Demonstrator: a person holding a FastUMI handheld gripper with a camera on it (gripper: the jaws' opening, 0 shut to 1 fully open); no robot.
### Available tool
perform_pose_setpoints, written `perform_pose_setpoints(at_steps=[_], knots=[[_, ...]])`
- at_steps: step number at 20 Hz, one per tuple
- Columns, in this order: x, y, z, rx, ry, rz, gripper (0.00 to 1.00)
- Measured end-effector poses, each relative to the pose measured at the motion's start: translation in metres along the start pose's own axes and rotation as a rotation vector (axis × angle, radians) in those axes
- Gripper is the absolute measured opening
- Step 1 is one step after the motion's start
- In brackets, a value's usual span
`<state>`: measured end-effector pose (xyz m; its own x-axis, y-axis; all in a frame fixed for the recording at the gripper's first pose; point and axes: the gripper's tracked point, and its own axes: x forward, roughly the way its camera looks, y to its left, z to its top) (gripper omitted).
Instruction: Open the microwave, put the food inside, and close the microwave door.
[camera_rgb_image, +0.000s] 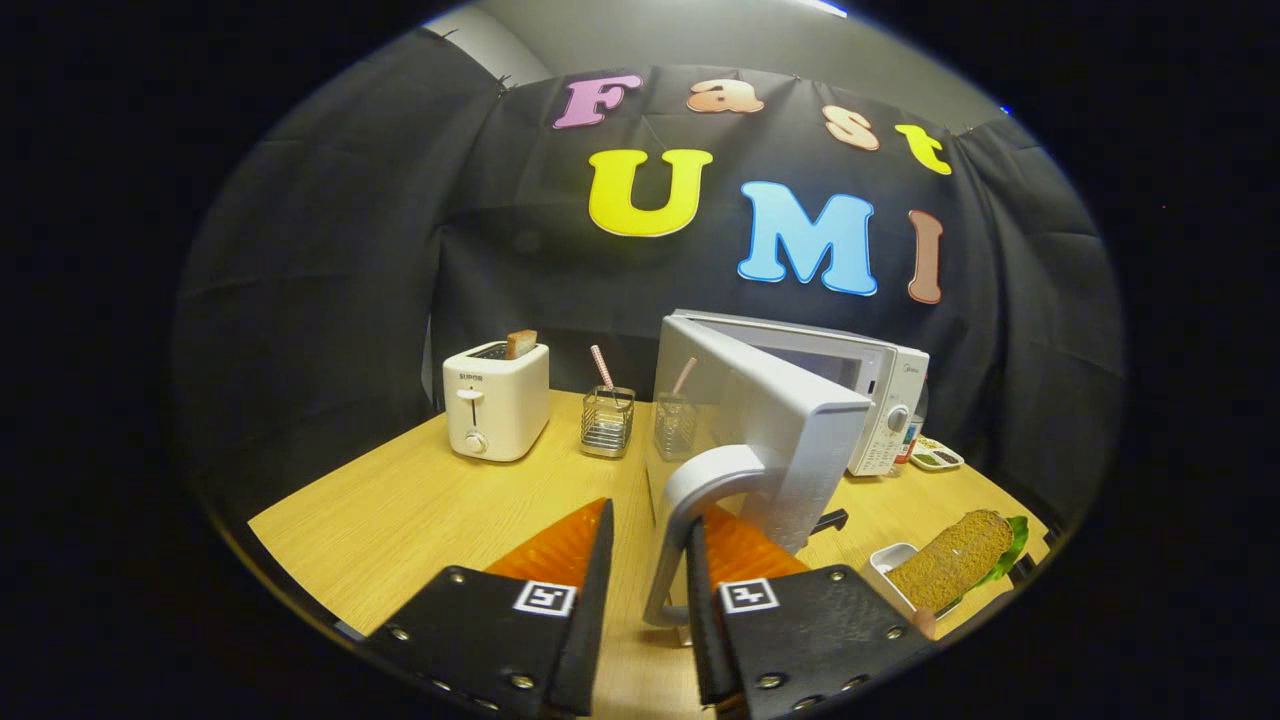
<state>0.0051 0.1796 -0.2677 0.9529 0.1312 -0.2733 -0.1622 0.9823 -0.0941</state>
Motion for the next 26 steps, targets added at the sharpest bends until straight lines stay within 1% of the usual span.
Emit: perform_pose_setpoints(at_steps=[1,3,4,7,8,10,11,12,13,16,18,22,24,26], knots=[[-0.003,-0.005,-0.003,-0.008,0.012,-0.018,0.45],[-0.010,0.000,-0.009,-0.027,0.029,-0.002,0.46],[-0.015,0.001,-0.007,-0.043,0.017,0.005,0.52],[-0.040,-0.015,0.010,-0.076,-0.075,0.007,0.52],[-0.047,-0.020,0.014,-0.065,-0.110,0.025,0.52],[-0.059,-0.025,0.023,-0.021,-0.154,0.100,0.52],[-0.066,-0.031,0.023,-0.004,-0.159,0.137,0.57],[-0.071,-0.038,0.022,0.010,-0.159,0.173,0.77],[-0.078,-0.049,0.021,0.021,-0.155,0.195,0.84],[-0.082,-0.090,0.023,0.024,-0.193,0.217,0.88],[-0.084,-0.112,0.022,0.014,-0.228,0.236,0.88],[-0.084,-0.175,0.015,0.042,-0.278,0.191,0.88],[-0.084,-0.203,0.008,0.083,-0.282,0.178,0.88],[-0.084,-0.232,-0.006,0.099,-0.269,0.144,0.88]])
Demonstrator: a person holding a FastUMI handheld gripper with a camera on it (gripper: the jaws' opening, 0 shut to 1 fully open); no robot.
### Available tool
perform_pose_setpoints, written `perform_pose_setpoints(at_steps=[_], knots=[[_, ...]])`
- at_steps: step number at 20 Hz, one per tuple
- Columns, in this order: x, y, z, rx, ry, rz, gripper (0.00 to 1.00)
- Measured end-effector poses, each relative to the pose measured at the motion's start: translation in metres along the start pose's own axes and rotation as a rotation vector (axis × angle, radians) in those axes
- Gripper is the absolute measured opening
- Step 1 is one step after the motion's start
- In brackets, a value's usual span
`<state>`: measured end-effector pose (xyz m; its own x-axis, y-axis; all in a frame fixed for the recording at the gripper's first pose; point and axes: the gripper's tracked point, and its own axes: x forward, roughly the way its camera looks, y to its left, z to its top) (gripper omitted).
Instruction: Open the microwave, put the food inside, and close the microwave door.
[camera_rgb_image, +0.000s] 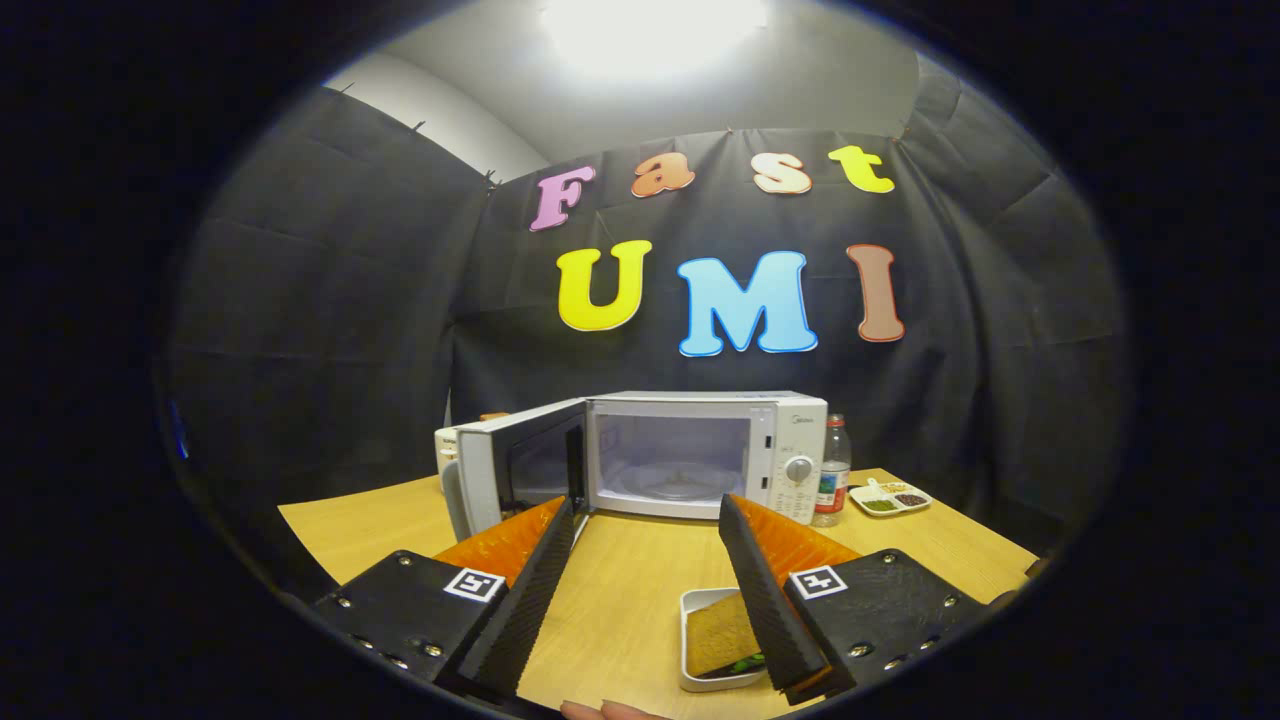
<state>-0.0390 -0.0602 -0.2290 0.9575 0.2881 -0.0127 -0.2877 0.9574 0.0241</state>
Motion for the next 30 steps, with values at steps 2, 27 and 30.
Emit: perform_pose_setpoints(at_steps=[2,27,30], knots=[[-0.009,-0.029,-0.015,0.017,0.015,-0.037,0.88],[0.008,-0.070,-0.109,0.599,0.196,0.013,0.37],[0.017,-0.081,-0.099,0.538,0.193,-0.045,0.24]])
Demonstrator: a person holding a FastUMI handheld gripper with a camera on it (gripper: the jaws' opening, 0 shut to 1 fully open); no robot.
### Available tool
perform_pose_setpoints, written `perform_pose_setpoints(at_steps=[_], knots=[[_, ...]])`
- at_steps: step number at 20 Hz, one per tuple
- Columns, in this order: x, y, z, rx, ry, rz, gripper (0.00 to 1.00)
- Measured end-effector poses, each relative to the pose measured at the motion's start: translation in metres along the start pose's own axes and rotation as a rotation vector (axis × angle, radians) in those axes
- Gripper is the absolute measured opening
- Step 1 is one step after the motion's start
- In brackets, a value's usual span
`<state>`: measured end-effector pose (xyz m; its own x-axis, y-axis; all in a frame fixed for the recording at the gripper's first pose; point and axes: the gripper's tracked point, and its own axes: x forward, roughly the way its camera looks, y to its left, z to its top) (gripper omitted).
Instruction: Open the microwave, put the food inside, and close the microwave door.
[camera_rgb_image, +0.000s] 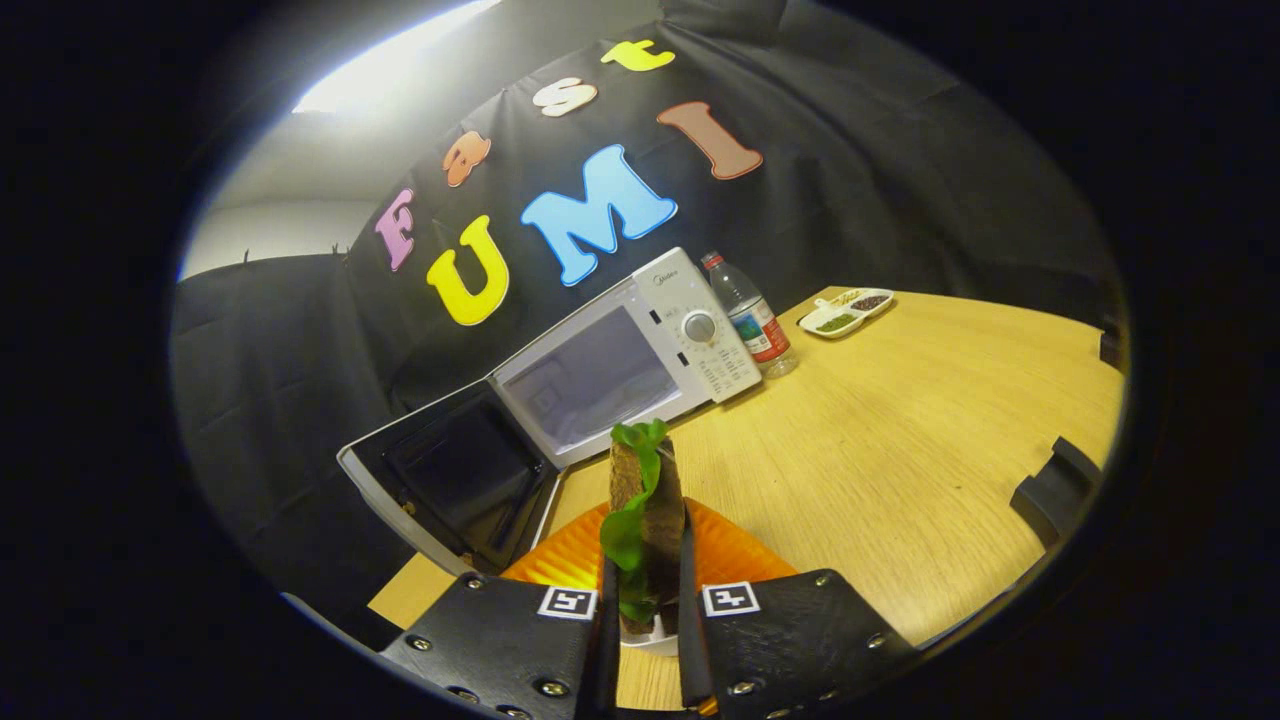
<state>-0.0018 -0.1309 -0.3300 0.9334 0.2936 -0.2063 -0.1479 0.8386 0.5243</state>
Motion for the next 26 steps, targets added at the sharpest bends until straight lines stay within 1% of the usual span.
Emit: perform_pose_setpoints(at_steps=[2,5,8,11,15,17,19,22,26], knots=[[0.004,0.005,0.002,-0.007,0.016,-0.002,0.24],[0.007,0.024,0.018,0.005,0.010,0.027,0.24],[0.027,0.038,0.039,-0.094,-0.026,0.018,0.24],[0.059,0.056,0.054,-0.152,-0.017,0.030,0.24],[0.111,0.072,0.070,-0.245,0.001,0.023,0.24],[0.140,0.078,0.074,-0.253,0.018,0.023,0.24],[0.167,0.083,0.075,-0.228,0.047,0.028,0.24],[0.204,0.087,0.081,-0.235,0.043,0.008,0.24],[0.248,0.099,0.079,-0.225,0.045,0.012,0.24]])
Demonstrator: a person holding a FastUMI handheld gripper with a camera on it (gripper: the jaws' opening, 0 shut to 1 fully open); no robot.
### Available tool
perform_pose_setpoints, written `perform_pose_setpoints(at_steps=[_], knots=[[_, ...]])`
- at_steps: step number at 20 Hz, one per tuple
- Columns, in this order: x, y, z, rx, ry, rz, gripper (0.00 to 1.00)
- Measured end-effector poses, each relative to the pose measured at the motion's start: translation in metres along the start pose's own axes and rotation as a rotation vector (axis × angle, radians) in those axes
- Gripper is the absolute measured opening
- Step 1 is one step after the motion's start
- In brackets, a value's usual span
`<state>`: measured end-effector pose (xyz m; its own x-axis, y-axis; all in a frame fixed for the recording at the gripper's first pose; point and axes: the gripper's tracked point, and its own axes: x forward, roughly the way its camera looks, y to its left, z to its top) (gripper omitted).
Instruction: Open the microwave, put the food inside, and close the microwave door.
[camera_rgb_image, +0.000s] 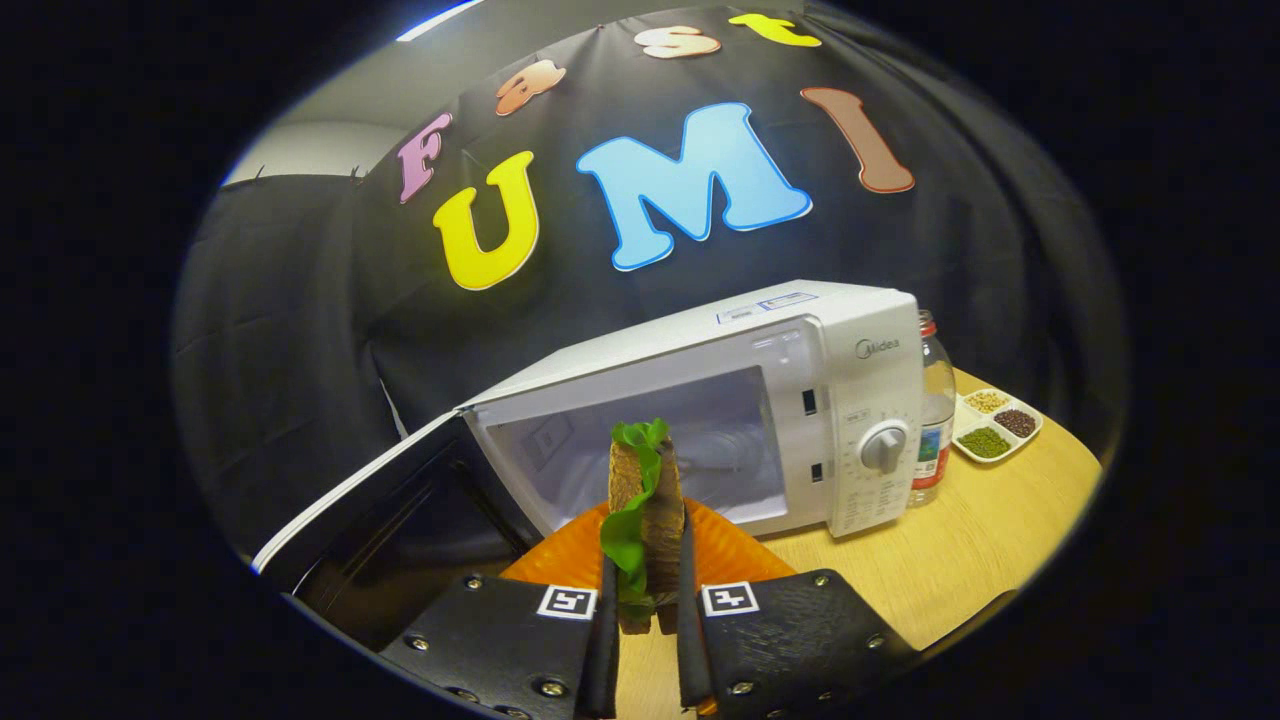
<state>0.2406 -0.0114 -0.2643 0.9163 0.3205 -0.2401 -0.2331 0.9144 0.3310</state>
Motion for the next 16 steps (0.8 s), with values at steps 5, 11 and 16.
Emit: perform_pose_setpoints(at_steps=[5,11,16], knots=[[0.057,0.005,-0.003,-0.002,0.017,-0.007,0.24],[0.113,0.008,-0.002,0.040,0.017,-0.006,0.24],[0.146,0.024,0.006,0.058,0.010,0.025,0.24]])
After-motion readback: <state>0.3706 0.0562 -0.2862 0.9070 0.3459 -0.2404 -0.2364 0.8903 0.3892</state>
